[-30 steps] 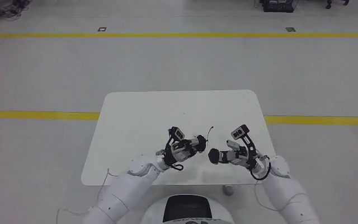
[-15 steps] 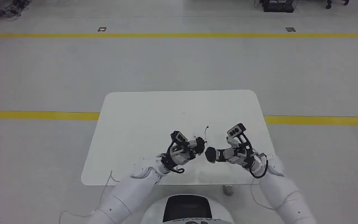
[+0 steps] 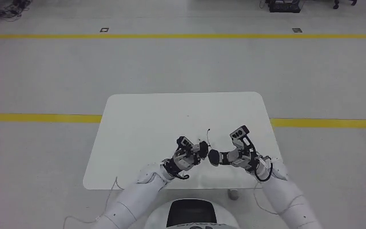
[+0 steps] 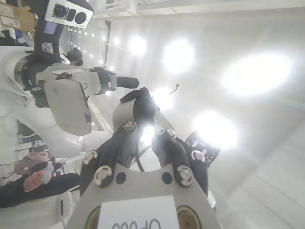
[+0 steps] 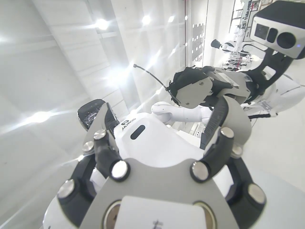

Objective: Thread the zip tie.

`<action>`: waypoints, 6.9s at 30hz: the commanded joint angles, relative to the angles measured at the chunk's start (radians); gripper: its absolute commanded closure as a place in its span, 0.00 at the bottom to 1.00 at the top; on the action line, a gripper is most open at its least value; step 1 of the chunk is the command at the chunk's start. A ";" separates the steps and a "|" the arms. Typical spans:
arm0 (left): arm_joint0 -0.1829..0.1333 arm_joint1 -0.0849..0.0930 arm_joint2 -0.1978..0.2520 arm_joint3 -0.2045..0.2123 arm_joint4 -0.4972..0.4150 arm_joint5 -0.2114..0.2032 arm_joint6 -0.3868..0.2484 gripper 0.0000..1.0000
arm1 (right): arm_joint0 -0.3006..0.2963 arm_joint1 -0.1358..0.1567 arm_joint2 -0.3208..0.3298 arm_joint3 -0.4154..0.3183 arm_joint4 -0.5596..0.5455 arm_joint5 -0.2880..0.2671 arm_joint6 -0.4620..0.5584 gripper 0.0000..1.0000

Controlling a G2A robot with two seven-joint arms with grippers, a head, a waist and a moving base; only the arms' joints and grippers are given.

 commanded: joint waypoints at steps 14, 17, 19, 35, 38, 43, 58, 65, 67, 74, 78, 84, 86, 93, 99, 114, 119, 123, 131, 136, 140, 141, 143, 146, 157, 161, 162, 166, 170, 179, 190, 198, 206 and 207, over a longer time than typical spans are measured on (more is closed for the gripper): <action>-0.011 -0.017 -0.003 0.043 -0.039 -0.009 -0.032 1.00 | 0.013 0.012 -0.044 0.004 0.044 0.008 -0.001 0.56; -0.010 -0.020 -0.006 0.046 -0.035 -0.009 -0.031 1.00 | 0.016 0.016 -0.054 0.008 0.055 0.003 -0.001 0.59; -0.010 -0.022 -0.005 0.047 -0.031 -0.009 -0.030 1.00 | 0.019 0.018 -0.062 0.012 0.058 0.001 -0.001 0.61; -0.008 -0.034 -0.009 0.059 -0.016 -0.009 -0.032 1.00 | 0.052 0.029 -0.116 0.047 0.084 -0.029 -0.001 0.79; -0.007 -0.036 -0.010 0.059 -0.014 -0.009 -0.033 1.00 | 0.053 0.032 -0.120 0.047 0.087 -0.035 -0.001 0.82; -0.008 -0.037 -0.009 0.062 -0.010 -0.009 -0.033 1.00 | 0.054 0.036 -0.124 0.049 0.091 -0.042 -0.001 0.85; -0.004 -0.039 -0.009 0.062 0.002 -0.009 -0.033 1.00 | 0.059 0.043 -0.134 0.055 0.103 -0.059 -0.001 0.84; -0.003 -0.039 -0.010 0.062 0.003 -0.009 -0.031 1.00 | 0.060 0.045 -0.136 0.057 0.104 -0.065 -0.001 0.88; -0.002 -0.039 -0.011 0.062 0.003 -0.009 -0.031 1.00 | 0.060 0.046 -0.136 0.058 0.103 -0.066 -0.001 0.92; -0.001 -0.040 -0.012 0.062 0.005 -0.009 -0.031 1.00 | 0.063 0.047 -0.137 0.064 0.103 -0.066 -0.001 0.93; -0.001 -0.040 -0.011 0.062 0.005 -0.008 -0.031 1.00 | 0.064 0.046 -0.138 0.068 0.105 -0.066 -0.001 0.91; -0.002 -0.040 -0.010 0.062 0.004 -0.006 -0.031 1.00 | 0.068 0.046 -0.139 0.073 0.107 -0.065 -0.001 0.88; -0.002 -0.040 -0.010 0.062 0.004 -0.006 -0.031 1.00 | 0.071 0.046 -0.139 0.074 0.107 -0.065 -0.001 0.87; -0.002 -0.040 -0.010 0.062 0.004 -0.006 -0.031 1.00 | 0.078 0.044 -0.145 0.078 0.106 -0.063 -0.001 0.87; -0.002 -0.040 -0.010 0.062 0.004 -0.006 -0.031 1.00 | 0.083 0.042 -0.149 0.081 0.106 -0.064 -0.001 0.89; -0.002 -0.040 -0.010 0.062 0.004 -0.006 -0.031 1.00 | 0.088 0.040 -0.148 0.095 0.094 -0.070 -0.001 1.00; -0.002 -0.040 -0.010 0.062 0.004 -0.006 -0.031 1.00 | 0.086 0.039 -0.145 0.104 0.089 -0.073 -0.001 1.00; -0.002 -0.040 -0.010 0.062 0.004 -0.006 -0.031 1.00 | 0.082 0.039 -0.138 0.108 0.089 -0.074 -0.001 1.00; -0.002 -0.040 -0.010 0.062 0.004 -0.006 -0.031 1.00 | 0.075 0.040 -0.123 0.108 0.083 -0.072 -0.001 1.00; -0.002 -0.040 -0.010 0.062 0.004 -0.006 -0.031 1.00 | 0.073 0.039 -0.117 0.108 0.079 -0.069 -0.001 1.00; -0.002 -0.040 -0.010 0.062 0.004 -0.006 -0.031 1.00 | 0.071 0.038 -0.113 0.110 0.076 -0.068 -0.001 1.00; -0.002 -0.040 -0.010 0.062 0.004 -0.006 -0.031 1.00 | 0.071 0.038 -0.112 0.110 0.076 -0.068 -0.001 1.00; -0.002 -0.040 -0.010 0.062 0.004 -0.006 -0.031 1.00 | 0.070 0.037 -0.110 0.110 0.074 -0.067 -0.001 1.00; -0.002 -0.040 -0.010 0.062 0.004 -0.006 -0.031 1.00 | 0.069 0.037 -0.107 0.111 0.072 -0.066 -0.001 1.00; -0.002 -0.040 -0.010 0.062 0.004 -0.006 -0.031 1.00 | 0.066 0.034 -0.098 0.112 0.066 -0.064 -0.001 1.00; -0.002 -0.040 -0.010 0.062 0.004 -0.006 -0.031 1.00 | 0.065 0.033 -0.095 0.113 0.064 -0.063 -0.001 1.00; -0.002 -0.040 -0.010 0.062 0.004 -0.006 -0.031 1.00 | 0.065 0.033 -0.094 0.113 0.063 -0.062 -0.001 1.00; -0.002 -0.040 -0.010 0.062 0.004 -0.006 -0.031 1.00 | 0.064 0.032 -0.091 0.115 0.063 -0.061 -0.001 1.00; -0.002 -0.040 -0.010 0.062 0.004 -0.006 -0.031 1.00 | 0.064 0.031 -0.089 0.116 0.062 -0.060 -0.001 1.00; -0.002 -0.040 -0.010 0.062 0.004 -0.006 -0.031 1.00 | 0.063 0.029 -0.084 0.119 0.061 -0.058 -0.001 1.00; -0.002 -0.040 -0.010 0.062 0.004 -0.006 -0.031 1.00 | 0.061 0.028 -0.078 0.124 0.061 -0.057 -0.001 1.00; -0.002 -0.040 -0.010 0.062 0.004 -0.006 -0.031 1.00 | 0.061 0.027 -0.074 0.127 0.061 -0.055 -0.001 1.00; -0.002 -0.040 -0.010 0.062 0.004 -0.006 -0.031 1.00 | 0.061 0.026 -0.069 0.131 0.063 -0.056 -0.001 1.00; -0.002 -0.040 -0.010 0.062 0.004 -0.006 -0.031 1.00 | 0.060 0.026 -0.069 0.131 0.063 -0.056 -0.001 1.00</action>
